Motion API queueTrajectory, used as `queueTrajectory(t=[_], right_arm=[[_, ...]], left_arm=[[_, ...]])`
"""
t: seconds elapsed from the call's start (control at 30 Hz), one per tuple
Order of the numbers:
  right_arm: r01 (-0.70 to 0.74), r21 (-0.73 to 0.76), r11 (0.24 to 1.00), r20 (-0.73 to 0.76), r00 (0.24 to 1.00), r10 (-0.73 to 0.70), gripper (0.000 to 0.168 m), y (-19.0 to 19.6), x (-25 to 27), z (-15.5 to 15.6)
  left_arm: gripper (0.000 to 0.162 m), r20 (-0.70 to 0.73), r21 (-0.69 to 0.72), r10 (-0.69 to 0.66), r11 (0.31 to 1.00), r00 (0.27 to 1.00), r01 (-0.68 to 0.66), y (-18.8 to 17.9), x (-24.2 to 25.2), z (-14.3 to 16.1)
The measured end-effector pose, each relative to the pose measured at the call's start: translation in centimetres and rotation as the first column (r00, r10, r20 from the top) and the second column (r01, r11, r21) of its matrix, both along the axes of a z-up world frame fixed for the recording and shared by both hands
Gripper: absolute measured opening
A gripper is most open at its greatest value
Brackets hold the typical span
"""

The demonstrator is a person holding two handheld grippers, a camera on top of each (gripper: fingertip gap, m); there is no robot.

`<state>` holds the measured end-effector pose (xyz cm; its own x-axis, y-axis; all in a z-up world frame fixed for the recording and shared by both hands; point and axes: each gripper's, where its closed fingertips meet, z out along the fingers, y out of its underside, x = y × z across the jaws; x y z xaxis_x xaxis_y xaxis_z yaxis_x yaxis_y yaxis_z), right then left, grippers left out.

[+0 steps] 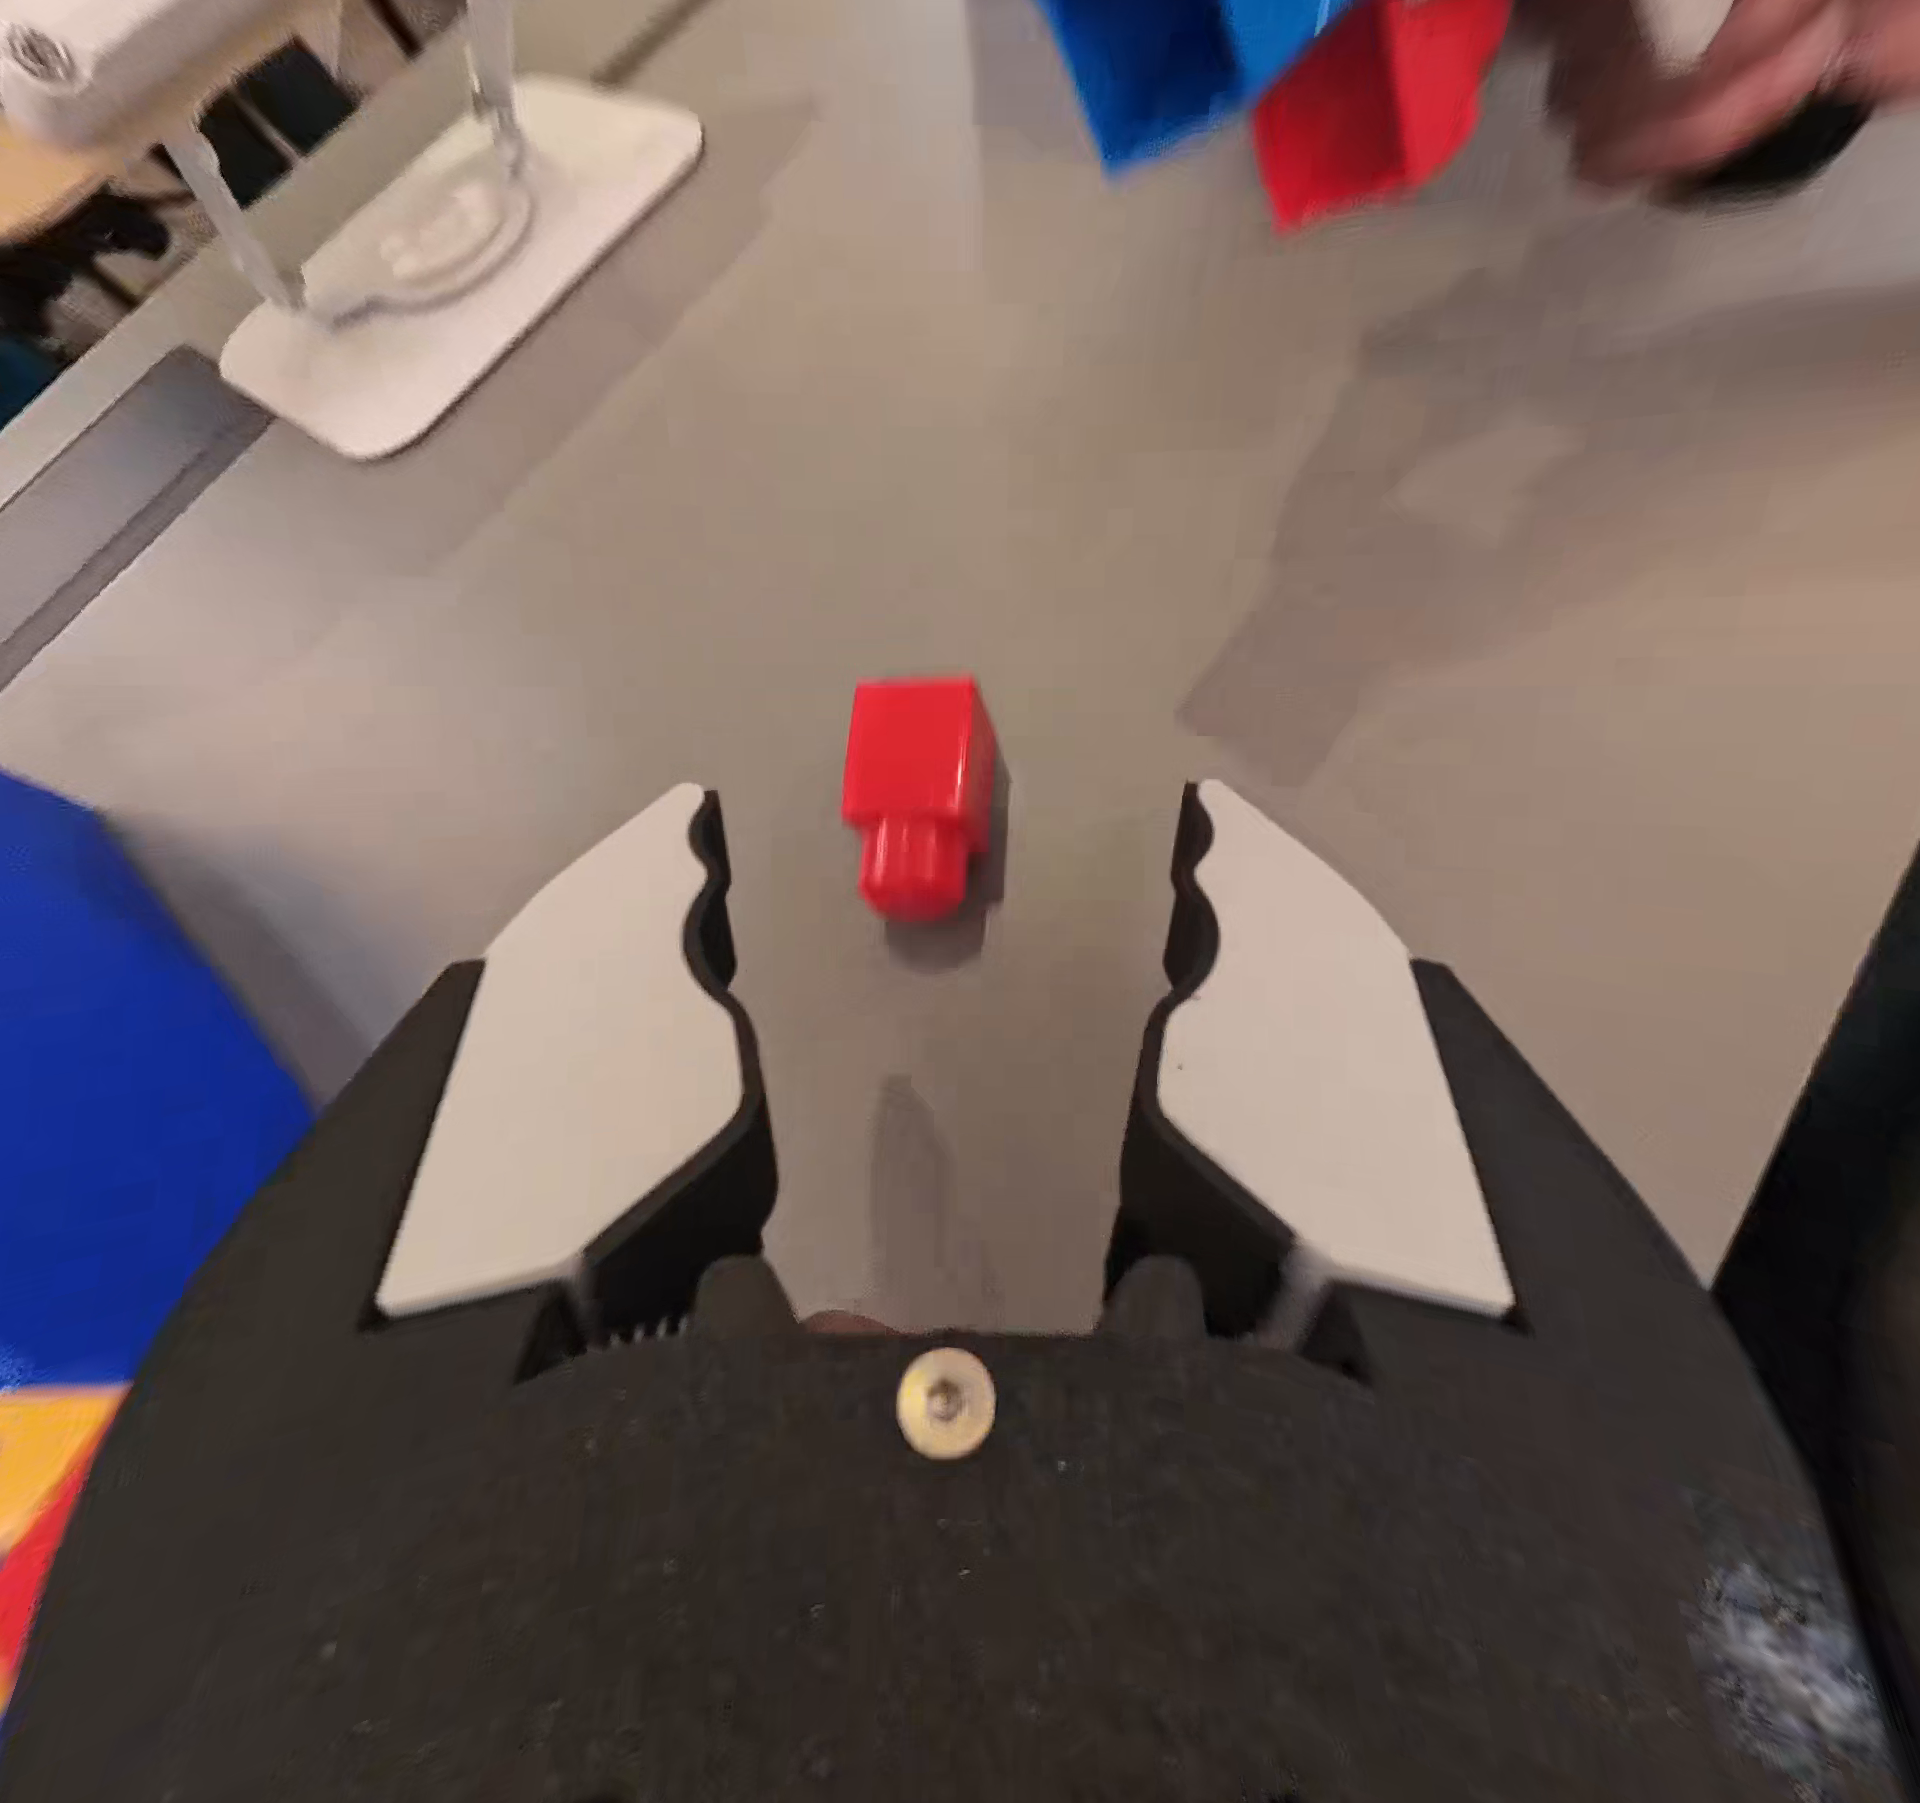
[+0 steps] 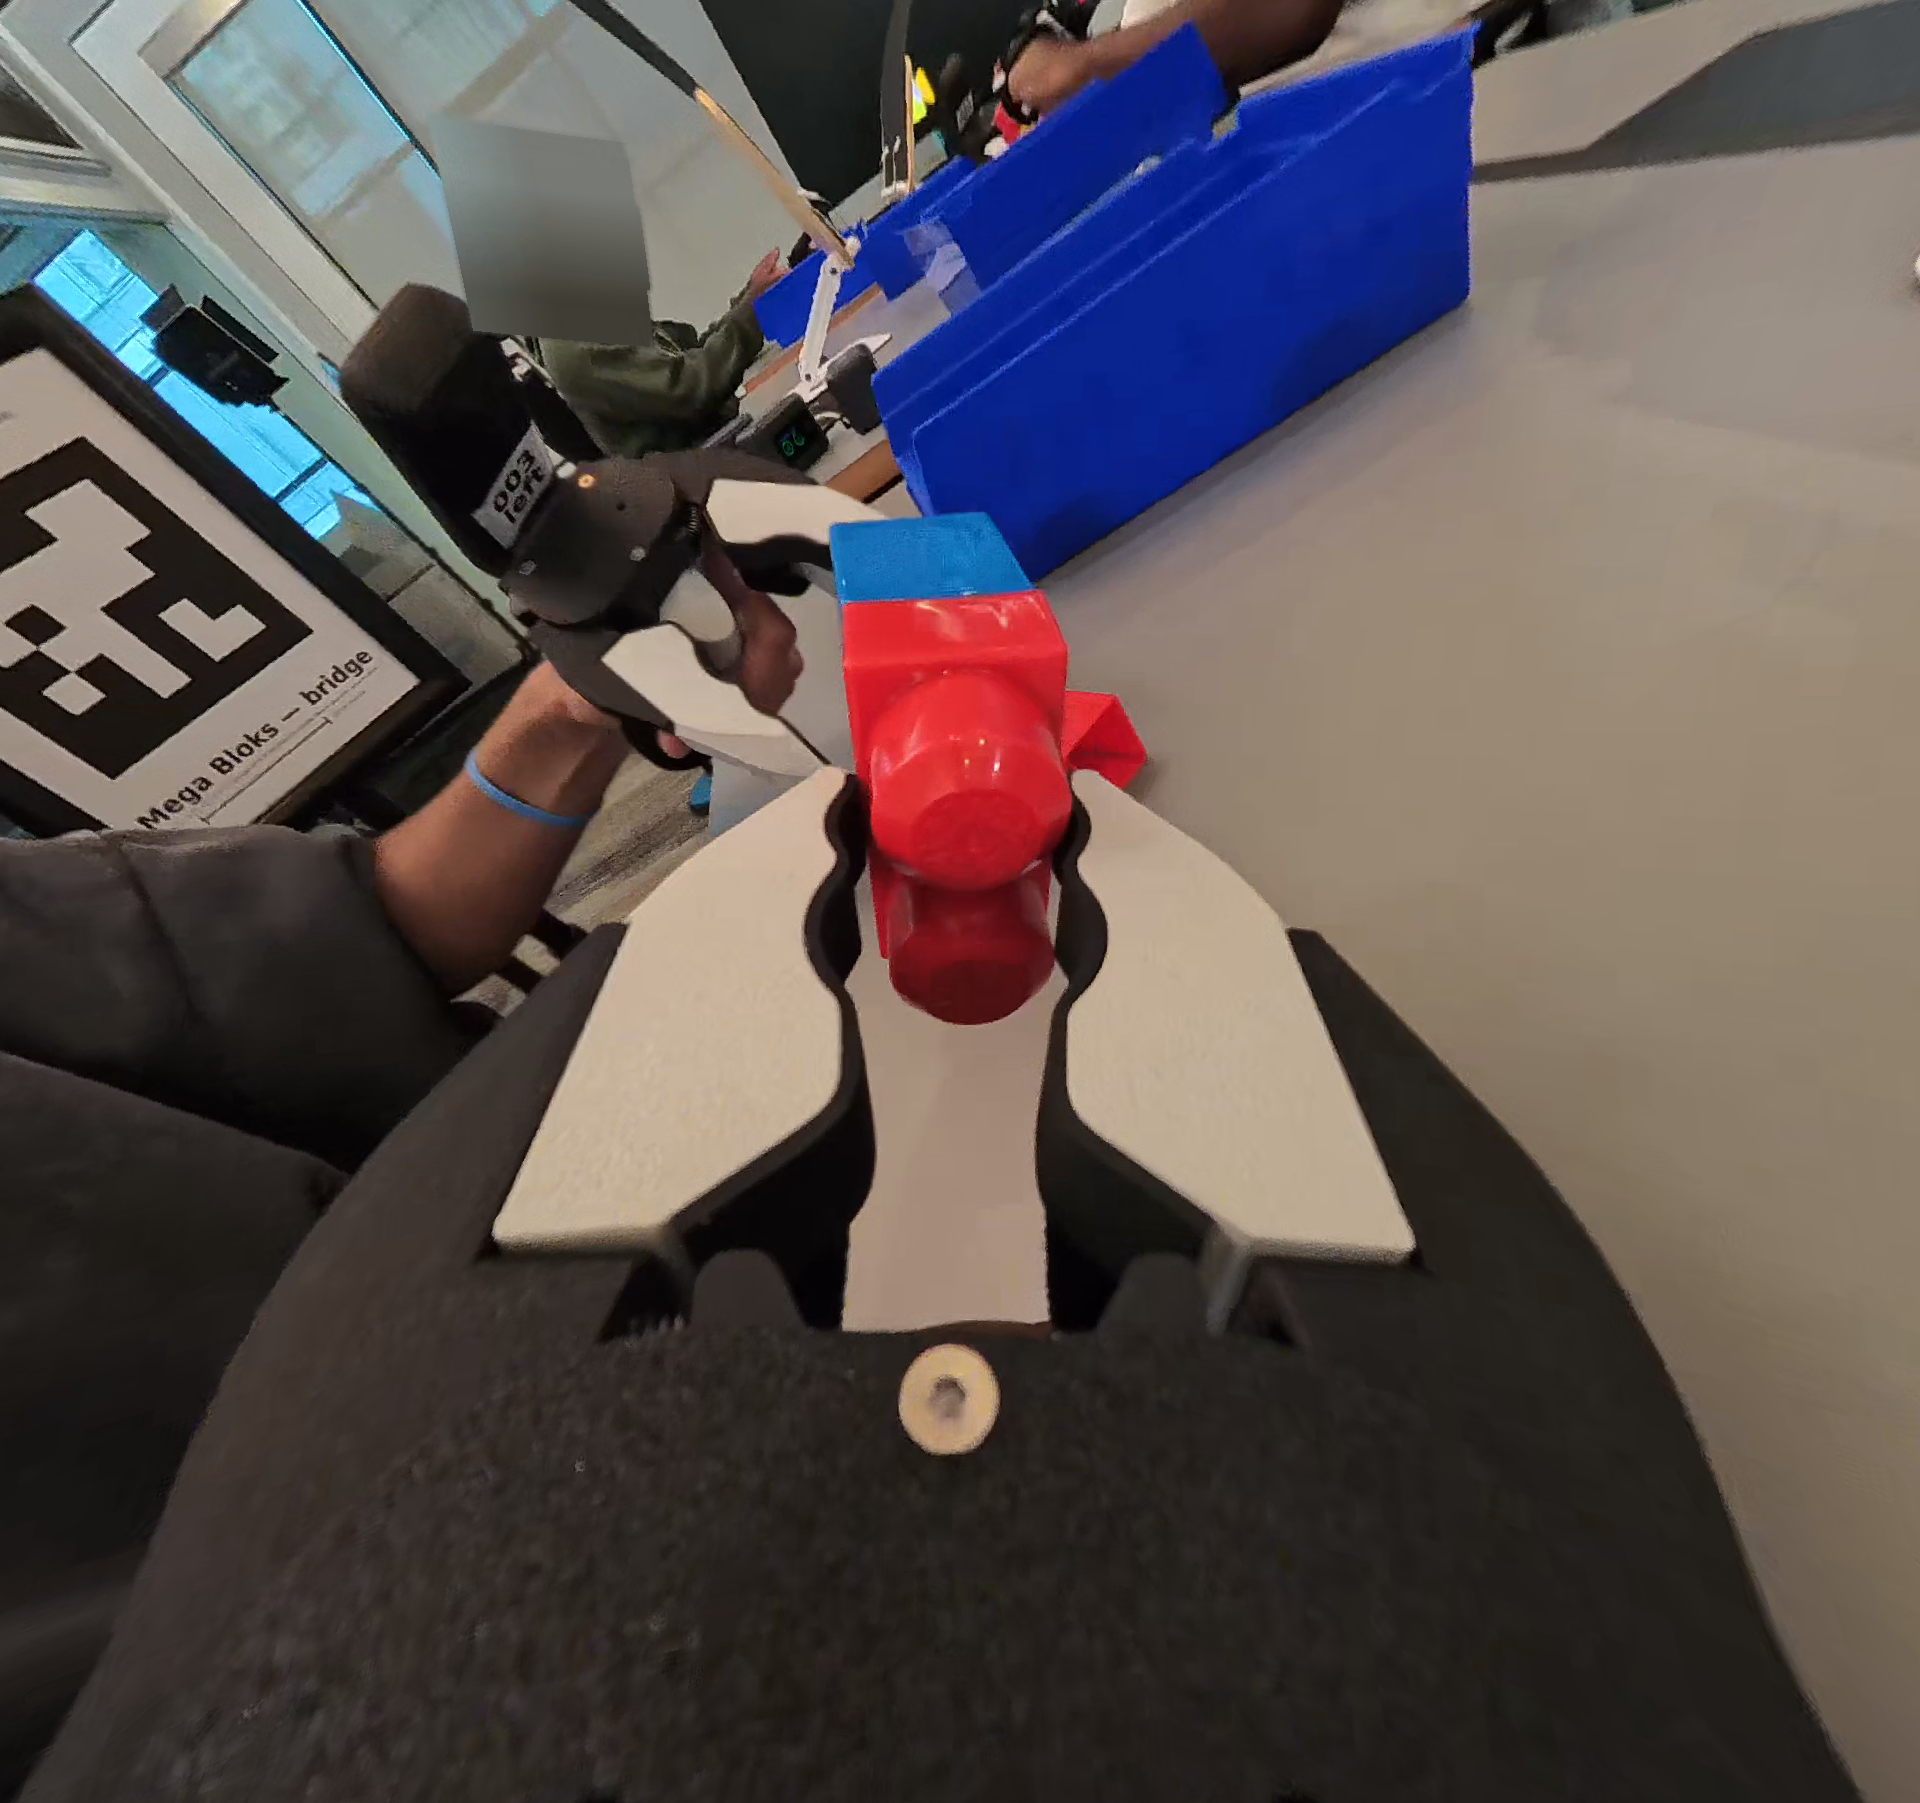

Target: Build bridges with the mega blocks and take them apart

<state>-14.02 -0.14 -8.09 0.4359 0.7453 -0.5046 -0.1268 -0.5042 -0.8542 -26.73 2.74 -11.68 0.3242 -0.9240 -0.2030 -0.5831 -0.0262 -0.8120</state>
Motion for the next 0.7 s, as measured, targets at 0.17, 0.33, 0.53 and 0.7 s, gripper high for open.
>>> queueTrajectory(t=[0.17,0.33,0.53,0.7], right_arm=[[0.002,0.009,1.000,0.044,0.999,-0.003,0.034,-0.3,0.3,-0.4],[0.004,0.012,1.000,0.065,0.998,-0.005,0.035,-0.5,0.9,0.0],[0.014,-0.034,0.999,0.038,0.999,-0.013,0.034,-0.7,1.7,-0.9],[0.011,-0.040,0.999,0.011,1.000,-0.011,0.034,-1.1,1.2,-1.2]], left_arm=[[0.076,-0.301,0.046,-0.029,0.998,0.953,0.044,-0.2,-1.5,-1.9],[0.080,-0.483,-0.166,-0.170,0.981,0.859,0.101,1.6,2.1,-3.8],[0.037,-0.654,-0.251,-0.221,0.966,0.724,0.068,2.9,2.0,-6.7],[0.036,-0.480,-0.284,-0.200,0.957,0.854,0.064,2.4,2.9,-5.5]])
